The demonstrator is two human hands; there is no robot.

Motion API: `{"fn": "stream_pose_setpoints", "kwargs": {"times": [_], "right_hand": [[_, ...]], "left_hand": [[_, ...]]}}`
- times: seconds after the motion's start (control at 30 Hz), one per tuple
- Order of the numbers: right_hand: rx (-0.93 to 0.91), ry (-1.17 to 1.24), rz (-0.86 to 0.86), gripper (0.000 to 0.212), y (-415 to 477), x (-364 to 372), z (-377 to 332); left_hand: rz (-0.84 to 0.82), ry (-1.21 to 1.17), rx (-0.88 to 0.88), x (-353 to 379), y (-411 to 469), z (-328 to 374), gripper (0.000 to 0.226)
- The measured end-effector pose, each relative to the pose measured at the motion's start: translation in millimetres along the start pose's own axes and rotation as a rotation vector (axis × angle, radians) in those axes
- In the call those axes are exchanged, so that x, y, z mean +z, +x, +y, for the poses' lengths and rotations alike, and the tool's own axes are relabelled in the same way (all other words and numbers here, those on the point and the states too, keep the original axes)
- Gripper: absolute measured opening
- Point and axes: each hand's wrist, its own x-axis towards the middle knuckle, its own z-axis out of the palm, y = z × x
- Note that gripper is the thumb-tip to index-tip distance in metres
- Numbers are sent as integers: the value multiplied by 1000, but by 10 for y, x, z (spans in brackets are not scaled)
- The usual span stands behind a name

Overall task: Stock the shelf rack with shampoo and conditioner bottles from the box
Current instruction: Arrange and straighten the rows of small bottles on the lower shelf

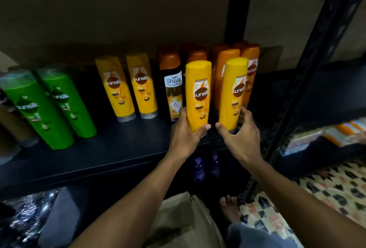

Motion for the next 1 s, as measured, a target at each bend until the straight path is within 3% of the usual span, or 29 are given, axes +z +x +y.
{"fn": "stream_pose_setpoints", "kwargs": {"times": [0.23, 0.57, 0.87, 1.0], "right_hand": [[-22, -35, -42, 80, -175, 105, -285], [-67, 20, -241, 86, -502, 955, -855], [-84, 40, -254, 84, -435, 1583, -1088], [-72, -34, -179, 84, -327, 1731, -1112]], "left_hand": [[-15, 19, -1, -478, -182, -141, 78], [-1, 133, -39, -1659, -498, -459, 78], [17, 97, -68, -2095, -282, -738, 80], [66, 86, -87, -2099, -187, -808, 70]]}}
